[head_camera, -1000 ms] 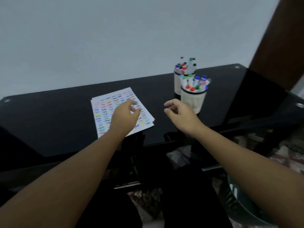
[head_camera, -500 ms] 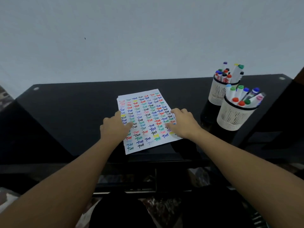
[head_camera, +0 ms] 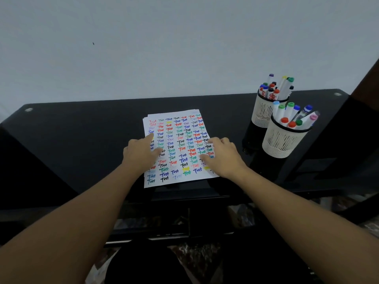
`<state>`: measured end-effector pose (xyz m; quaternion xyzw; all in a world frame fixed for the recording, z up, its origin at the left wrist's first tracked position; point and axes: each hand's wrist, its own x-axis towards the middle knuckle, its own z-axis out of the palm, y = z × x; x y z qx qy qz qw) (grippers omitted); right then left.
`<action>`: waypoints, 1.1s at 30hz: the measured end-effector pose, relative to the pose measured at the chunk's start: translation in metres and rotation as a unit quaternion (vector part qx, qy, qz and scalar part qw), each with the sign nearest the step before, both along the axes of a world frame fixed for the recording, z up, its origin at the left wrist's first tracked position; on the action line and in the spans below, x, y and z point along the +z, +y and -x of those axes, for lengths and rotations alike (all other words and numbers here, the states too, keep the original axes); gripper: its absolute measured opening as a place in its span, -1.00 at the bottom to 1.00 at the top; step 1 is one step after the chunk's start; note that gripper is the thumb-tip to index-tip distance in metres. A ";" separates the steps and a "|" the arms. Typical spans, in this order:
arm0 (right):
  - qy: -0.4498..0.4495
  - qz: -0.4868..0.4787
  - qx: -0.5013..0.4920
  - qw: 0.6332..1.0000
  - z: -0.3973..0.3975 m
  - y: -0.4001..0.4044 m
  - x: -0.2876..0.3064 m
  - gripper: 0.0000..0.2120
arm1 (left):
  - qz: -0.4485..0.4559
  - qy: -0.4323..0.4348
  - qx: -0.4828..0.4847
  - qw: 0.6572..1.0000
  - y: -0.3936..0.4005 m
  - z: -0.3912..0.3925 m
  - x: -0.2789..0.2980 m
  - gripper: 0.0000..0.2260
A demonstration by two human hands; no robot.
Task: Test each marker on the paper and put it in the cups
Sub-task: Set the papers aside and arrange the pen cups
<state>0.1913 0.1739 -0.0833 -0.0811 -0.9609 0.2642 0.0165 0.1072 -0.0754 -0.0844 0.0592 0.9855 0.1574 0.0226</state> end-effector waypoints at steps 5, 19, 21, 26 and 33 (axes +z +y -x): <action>0.065 0.040 -0.039 0.996 -0.021 0.017 0.003 -0.47 | -0.044 0.077 -0.015 0.996 0.026 -0.011 0.007 -0.42; 0.208 0.153 -0.336 0.906 -0.096 0.115 0.002 -0.09 | -0.294 -0.005 -0.148 0.944 0.200 -0.034 0.038 -0.42; 0.170 0.201 -0.302 0.916 -0.092 0.128 0.004 0.16 | -0.297 -0.018 -0.144 0.944 0.217 -0.029 0.042 -0.38; 0.188 0.221 -0.233 0.928 -0.072 0.150 0.001 0.10 | -0.318 -0.041 -0.132 0.938 0.251 -0.009 0.052 -0.33; 0.245 0.196 -0.253 0.915 -0.063 0.175 -0.010 -0.19 | -0.365 -0.094 -0.115 0.919 0.300 0.026 0.053 -0.23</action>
